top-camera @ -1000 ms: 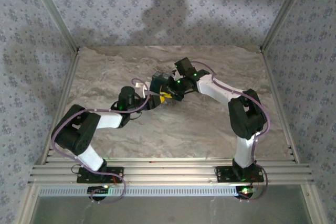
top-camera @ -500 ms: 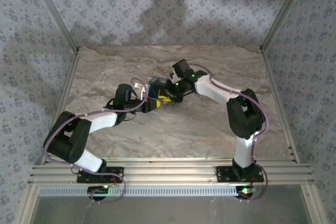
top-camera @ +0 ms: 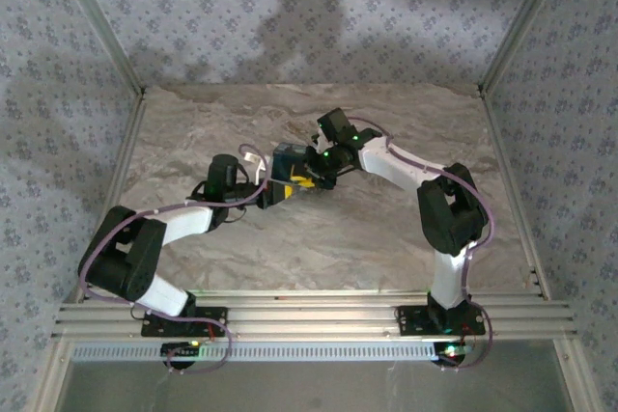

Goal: Unlock a padlock with a key

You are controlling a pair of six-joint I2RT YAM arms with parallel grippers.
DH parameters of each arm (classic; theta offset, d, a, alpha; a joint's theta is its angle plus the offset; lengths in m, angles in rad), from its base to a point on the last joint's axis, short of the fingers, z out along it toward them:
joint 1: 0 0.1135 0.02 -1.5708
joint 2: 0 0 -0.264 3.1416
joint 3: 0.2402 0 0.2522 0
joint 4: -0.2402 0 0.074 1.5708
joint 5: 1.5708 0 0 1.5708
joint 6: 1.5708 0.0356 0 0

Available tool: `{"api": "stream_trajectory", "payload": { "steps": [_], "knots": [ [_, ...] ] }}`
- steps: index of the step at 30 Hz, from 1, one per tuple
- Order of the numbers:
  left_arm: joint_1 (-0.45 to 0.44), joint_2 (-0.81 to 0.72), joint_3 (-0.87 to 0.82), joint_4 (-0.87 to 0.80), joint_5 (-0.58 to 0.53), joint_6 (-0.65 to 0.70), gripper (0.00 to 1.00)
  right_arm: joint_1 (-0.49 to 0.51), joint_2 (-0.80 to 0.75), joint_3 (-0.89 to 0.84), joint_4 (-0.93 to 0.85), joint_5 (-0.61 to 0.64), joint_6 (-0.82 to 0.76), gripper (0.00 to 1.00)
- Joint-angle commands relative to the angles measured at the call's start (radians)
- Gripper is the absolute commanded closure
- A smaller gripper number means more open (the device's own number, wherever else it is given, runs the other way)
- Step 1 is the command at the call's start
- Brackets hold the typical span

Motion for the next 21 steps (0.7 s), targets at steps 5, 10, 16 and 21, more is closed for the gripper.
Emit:
{"api": "stream_trajectory", "payload": {
  "steps": [5, 10, 16, 21],
  "knots": [
    [0.025, -0.037, 0.011, 0.153, 0.022, 0.058, 1.00, 0.005, 0.004, 0.012, -0.091, -0.049, -0.014, 1.00],
    [0.025, -0.029, 0.009, 0.153, 0.022, 0.070, 1.00, 0.004, 0.003, 0.011, -0.085, -0.056, -0.009, 1.00],
    [0.022, -0.025, -0.007, 0.172, -0.017, 0.081, 1.00, 0.002, 0.000, 0.002, -0.050, -0.072, 0.020, 1.00],
    [0.019, -0.022, -0.032, 0.205, -0.046, 0.094, 1.00, 0.001, -0.002, 0.001, -0.041, -0.080, 0.033, 1.00]
  ]
}}
